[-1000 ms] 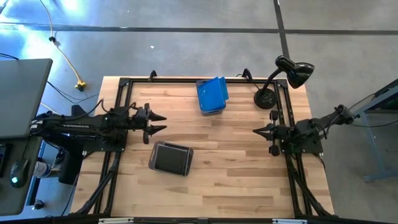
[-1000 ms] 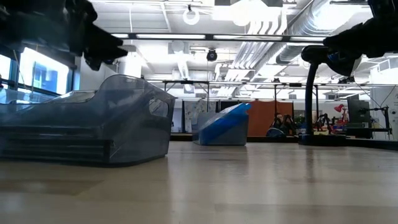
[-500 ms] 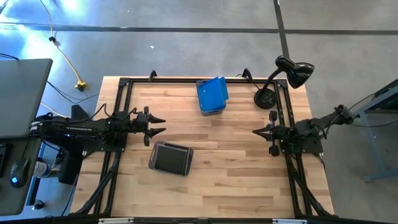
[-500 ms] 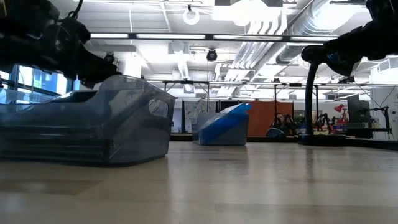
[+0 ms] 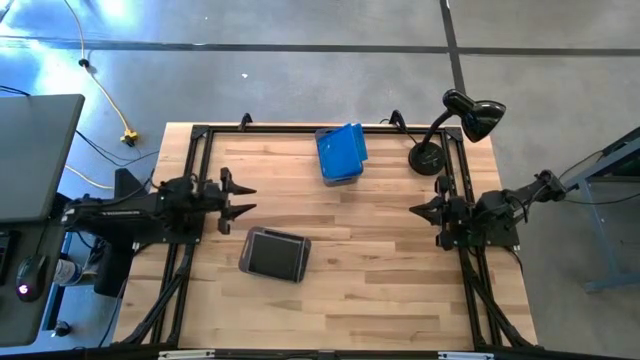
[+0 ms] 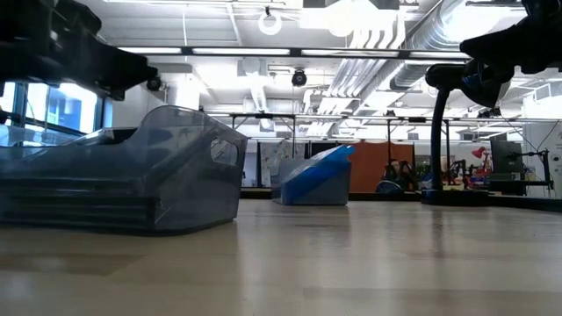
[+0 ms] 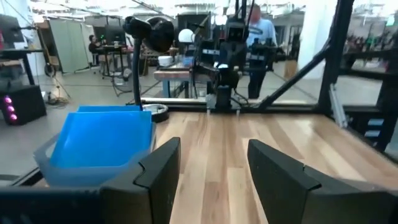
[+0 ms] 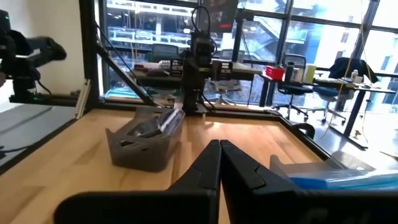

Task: Pick & place jewel cases by type
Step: Return to Home Position

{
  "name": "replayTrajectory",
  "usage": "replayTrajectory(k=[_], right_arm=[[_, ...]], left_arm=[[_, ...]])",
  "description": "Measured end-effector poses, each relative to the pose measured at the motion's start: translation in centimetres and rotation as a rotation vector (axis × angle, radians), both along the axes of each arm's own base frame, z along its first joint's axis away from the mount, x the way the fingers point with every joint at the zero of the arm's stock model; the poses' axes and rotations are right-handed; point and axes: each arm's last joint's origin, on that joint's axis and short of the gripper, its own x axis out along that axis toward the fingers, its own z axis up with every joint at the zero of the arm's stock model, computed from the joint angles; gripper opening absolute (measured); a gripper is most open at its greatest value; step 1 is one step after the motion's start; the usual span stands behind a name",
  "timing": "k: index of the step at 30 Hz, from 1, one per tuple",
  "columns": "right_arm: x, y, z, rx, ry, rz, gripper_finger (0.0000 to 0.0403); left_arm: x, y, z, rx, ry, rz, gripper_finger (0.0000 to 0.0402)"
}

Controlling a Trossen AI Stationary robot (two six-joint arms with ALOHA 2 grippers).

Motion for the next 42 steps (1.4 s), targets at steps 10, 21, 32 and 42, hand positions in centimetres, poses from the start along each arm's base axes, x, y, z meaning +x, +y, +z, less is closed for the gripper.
replayTrajectory(k=[10, 21, 32, 42], right_arm=[[0.05, 0.02, -0.19, 0.018, 0.019, 0.002, 0.0006], [0.15, -0.05, -0.59, 0.054, 0.058, -0.036, 0.0002], [0.15, -0.05, -0.59, 0.016, 0.06, -0.037, 0.0007], [0.15, -0.05, -0.59, 0.016, 0.061, -0.037, 0.001]], left_arm=[[-0.87, -0.17, -0.85, -0.093, 0.062, -0.033, 0.0186], [-0.82, -0.13, -0.9, -0.098, 0.068, -0.019, 0.0186], [-0.82, -0.13, -0.93, -0.103, 0.072, -0.022, 0.0186], [-0.82, -0.13, -0.94, -0.104, 0.073, -0.021, 0.0186]])
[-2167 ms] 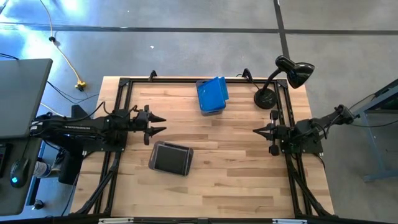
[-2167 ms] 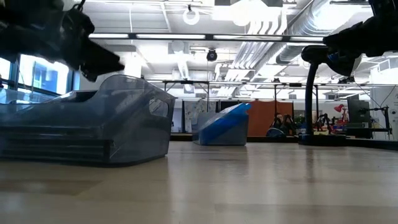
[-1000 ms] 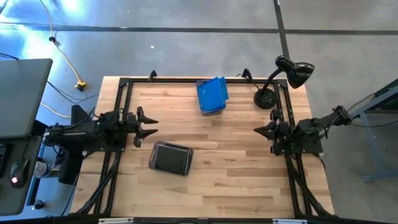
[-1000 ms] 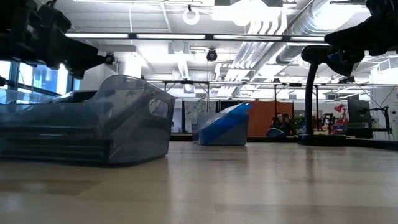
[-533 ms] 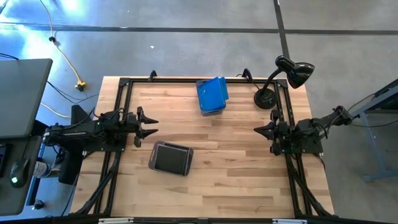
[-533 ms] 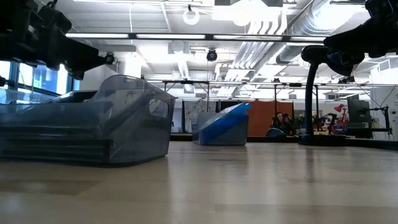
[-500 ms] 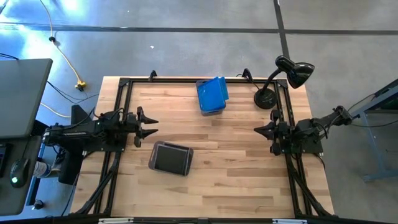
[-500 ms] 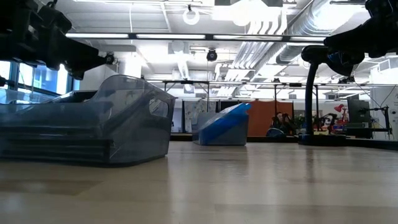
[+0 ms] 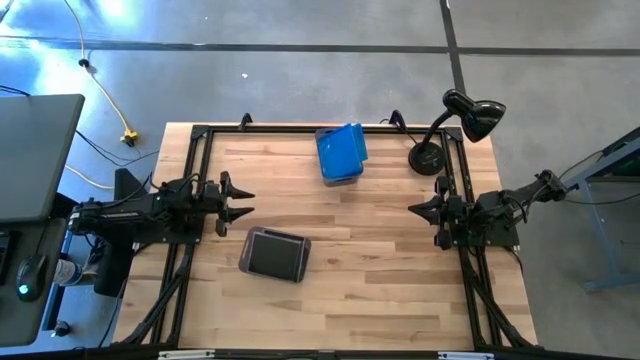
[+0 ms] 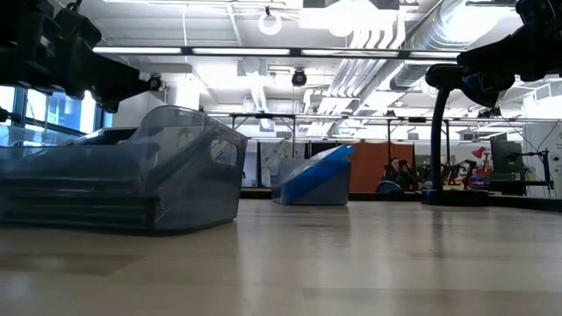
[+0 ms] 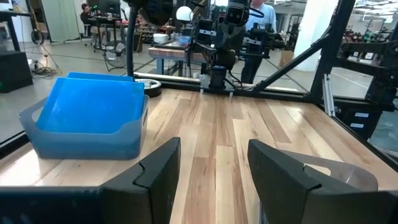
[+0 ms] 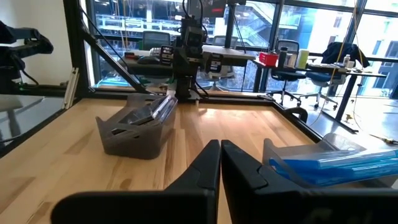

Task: Pick & place jewel cases by type
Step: Return to Home Position

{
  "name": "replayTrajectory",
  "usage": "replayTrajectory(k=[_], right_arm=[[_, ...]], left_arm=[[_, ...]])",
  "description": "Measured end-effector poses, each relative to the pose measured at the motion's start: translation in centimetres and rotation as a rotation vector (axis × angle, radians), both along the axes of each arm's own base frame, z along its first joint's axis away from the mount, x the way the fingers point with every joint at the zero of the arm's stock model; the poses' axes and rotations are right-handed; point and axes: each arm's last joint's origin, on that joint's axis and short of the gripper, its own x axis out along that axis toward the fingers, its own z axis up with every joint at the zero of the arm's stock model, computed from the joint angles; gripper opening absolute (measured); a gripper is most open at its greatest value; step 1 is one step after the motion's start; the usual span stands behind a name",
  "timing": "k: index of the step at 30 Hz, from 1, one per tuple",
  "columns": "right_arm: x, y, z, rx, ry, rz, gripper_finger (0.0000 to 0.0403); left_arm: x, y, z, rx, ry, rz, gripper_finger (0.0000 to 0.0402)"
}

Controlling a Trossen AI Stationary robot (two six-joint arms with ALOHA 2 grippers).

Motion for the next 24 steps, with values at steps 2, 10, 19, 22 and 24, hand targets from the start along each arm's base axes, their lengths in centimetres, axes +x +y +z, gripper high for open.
replayTrajectory(k=[2, 10, 19, 22, 24], right_arm=[[0.0, 0.0, 0.0, 0.0, 0.0, 0.0, 0.0009], [0.0, 0.0, 0.0, 0.0, 0.0, 0.0, 0.0006], [0.0, 0.0, 0.0, 0.0, 0.0, 0.0, 0.0005], [0.0, 0.0, 0.0, 0.0, 0.0, 0.0, 0.0003], [0.0, 0.0, 0.0, 0.0, 0.0, 0.0, 0.0003]], left_arm=[[0.0, 0.0, 0.0, 0.0, 0.0, 0.0, 0.0186], [0.0, 0.0, 0.0, 0.0, 0.0, 0.0, 0.0186], [0.0, 0.0, -0.01, 0.0, 0.001, 0.001, 0.0186], [0.0, 0.0, -0.01, 0.0, 0.001, 0.001, 0.0186], [0.0, 0.0, -0.01, 0.0, 0.001, 0.001, 0.0186]])
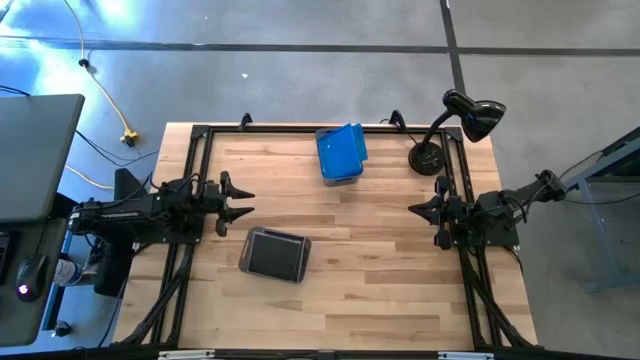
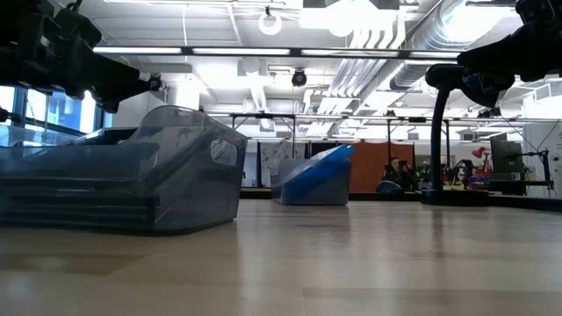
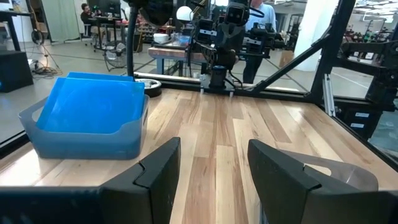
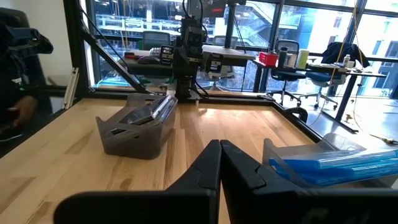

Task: Pick & place jewel cases by type
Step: Return to Home Position

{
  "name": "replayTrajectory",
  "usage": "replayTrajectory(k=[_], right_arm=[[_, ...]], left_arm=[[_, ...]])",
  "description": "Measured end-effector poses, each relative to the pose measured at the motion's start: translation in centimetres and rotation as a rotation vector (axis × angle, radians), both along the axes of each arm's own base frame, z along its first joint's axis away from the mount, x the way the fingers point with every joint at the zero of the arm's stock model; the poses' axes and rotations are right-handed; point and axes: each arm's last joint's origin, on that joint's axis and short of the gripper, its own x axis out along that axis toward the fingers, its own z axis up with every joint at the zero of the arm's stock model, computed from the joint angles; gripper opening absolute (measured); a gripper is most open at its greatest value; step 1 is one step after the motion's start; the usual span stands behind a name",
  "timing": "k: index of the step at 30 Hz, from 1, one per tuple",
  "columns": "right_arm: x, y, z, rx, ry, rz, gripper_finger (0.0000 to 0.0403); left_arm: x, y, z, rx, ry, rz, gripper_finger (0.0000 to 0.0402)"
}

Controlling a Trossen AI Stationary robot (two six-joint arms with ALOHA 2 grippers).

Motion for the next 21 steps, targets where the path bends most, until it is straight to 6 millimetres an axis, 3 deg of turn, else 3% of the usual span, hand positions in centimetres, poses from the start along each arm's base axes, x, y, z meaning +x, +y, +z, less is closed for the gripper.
replayTrajectory(k=[21], right_arm=[[0.0, 0.0, 0.0, 0.0, 0.0, 0.0, 0.0005]], left_arm=[[0.0, 0.0, 0.0, 0.0, 0.0, 0.0, 0.0186]])
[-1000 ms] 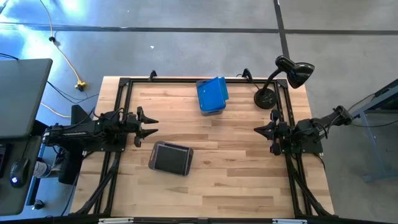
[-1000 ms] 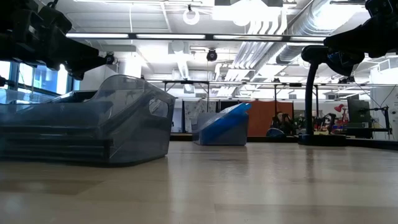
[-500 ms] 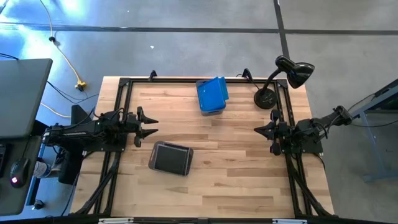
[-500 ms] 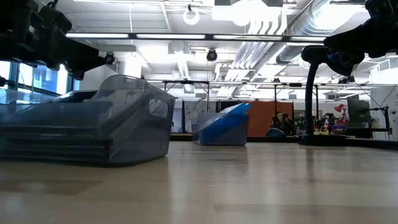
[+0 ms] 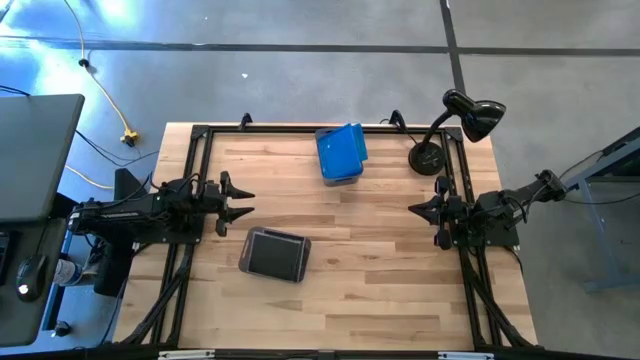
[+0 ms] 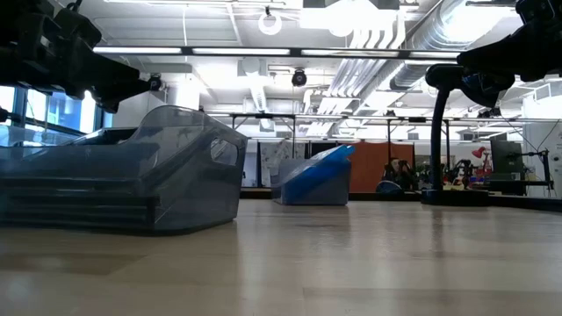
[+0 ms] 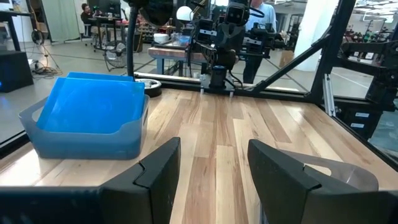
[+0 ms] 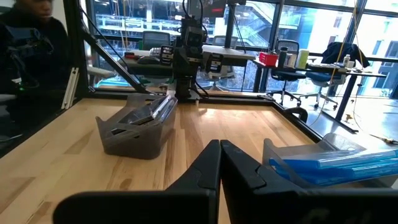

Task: Pick & place jewel cases by type
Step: Return to Home Position

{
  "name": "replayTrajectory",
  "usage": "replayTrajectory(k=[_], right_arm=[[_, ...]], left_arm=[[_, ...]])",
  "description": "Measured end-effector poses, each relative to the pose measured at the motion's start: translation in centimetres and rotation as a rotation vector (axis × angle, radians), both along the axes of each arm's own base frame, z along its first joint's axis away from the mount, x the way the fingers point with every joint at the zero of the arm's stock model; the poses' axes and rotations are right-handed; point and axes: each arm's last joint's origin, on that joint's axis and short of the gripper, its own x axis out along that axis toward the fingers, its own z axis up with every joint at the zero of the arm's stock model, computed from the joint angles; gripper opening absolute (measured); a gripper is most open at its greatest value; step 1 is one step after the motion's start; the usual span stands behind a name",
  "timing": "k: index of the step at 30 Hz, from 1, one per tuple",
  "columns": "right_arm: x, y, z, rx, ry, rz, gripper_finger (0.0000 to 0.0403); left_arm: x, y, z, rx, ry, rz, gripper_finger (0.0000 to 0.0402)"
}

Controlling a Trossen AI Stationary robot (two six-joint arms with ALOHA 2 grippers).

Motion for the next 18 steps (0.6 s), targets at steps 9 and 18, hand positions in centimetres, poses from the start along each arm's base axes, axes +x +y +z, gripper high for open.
replayTrajectory(k=[9, 18], right_arm=[[0.0, 0.0, 0.0, 0.0, 0.0, 0.0, 0.0006], [0.0, 0.0, 0.0, 0.0, 0.0, 0.0, 0.0009]], left_arm=[[0.0, 0.0, 0.0, 0.0, 0.0, 0.0, 0.0186], [0.0, 0.0, 0.0, 0.0, 0.0, 0.0, 0.0186]])
